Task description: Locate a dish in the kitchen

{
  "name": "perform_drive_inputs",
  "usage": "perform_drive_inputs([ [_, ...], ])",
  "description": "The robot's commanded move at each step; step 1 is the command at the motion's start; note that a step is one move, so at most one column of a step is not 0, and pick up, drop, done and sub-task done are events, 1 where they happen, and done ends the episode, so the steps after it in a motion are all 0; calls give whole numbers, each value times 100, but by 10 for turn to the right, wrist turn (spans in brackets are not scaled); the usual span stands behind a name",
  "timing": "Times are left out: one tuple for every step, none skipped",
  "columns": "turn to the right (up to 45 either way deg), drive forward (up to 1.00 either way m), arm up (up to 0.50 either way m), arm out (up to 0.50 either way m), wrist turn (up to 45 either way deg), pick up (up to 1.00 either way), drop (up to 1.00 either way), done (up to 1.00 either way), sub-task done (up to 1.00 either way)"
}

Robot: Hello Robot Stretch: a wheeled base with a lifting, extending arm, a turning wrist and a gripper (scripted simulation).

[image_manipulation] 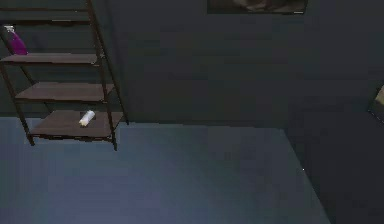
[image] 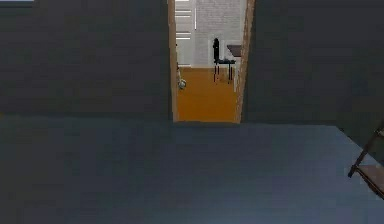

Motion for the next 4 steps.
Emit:
perform_drive_inputs([
  [-60,0,0,0,0,0,0,0,0],
  [0,40,0,0,0,0,0,0,0],
  [-450,0,0,0,0,0,0,0,0],
  [-330,0,0,0,0,0,0,0,0],
])
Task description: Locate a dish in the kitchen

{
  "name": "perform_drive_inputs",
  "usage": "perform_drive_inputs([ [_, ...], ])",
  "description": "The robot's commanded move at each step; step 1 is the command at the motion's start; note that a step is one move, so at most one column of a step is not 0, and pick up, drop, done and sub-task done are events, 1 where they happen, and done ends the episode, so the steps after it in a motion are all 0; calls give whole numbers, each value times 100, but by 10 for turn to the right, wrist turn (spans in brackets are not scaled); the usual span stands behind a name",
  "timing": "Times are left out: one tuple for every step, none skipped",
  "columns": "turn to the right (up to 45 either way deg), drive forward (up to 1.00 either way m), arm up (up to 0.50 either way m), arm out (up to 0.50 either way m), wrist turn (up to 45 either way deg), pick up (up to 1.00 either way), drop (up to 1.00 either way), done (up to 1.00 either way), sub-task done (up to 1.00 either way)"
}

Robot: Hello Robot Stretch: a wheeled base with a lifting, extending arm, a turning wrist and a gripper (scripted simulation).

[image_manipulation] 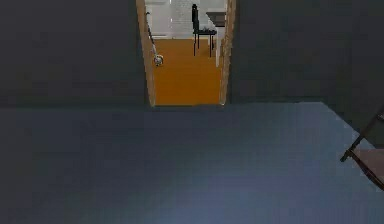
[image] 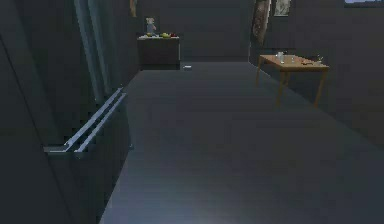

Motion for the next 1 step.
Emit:
perform_drive_inputs([
  [0,100,0,0,0,0,0,0,0],
])
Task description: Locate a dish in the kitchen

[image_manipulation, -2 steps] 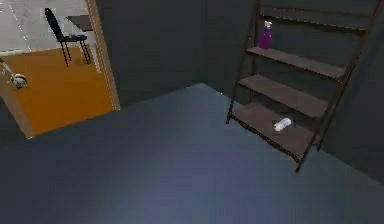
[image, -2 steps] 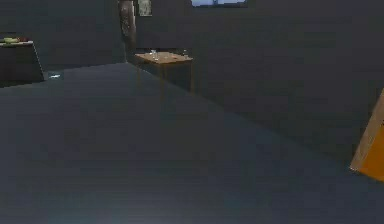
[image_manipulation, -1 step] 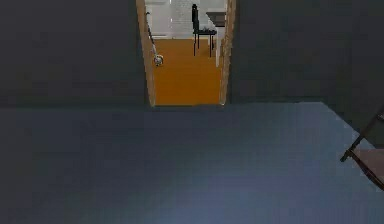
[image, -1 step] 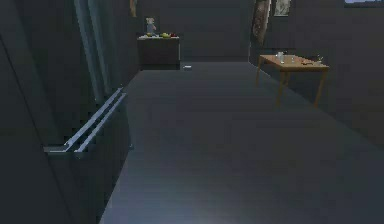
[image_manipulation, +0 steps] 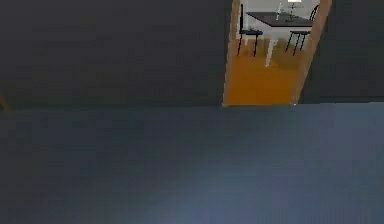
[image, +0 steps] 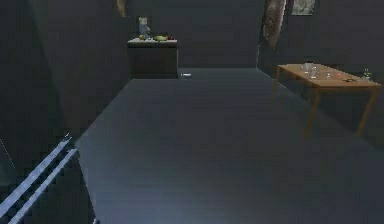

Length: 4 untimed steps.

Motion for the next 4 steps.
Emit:
perform_drive_inputs([
  [0,100,0,0,0,0,0,0,0],
  [-60,0,0,0,0,0,0,0,0],
  [0,35,0,0,0,0,0,0,0],
  [-30,0,0,0,0,0,0,0,0],
])
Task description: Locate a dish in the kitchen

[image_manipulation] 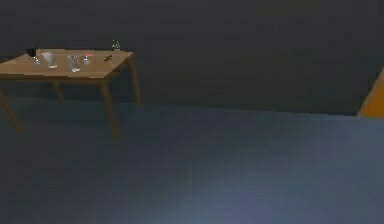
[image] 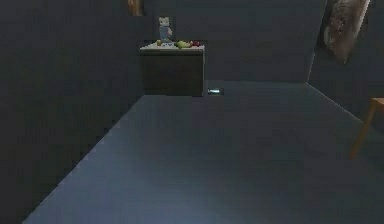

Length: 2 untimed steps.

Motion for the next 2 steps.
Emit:
perform_drive_inputs([
  [0,100,0,0,0,0,0,0,0],
  [0,100,0,0,0,0,0,0,0],
])
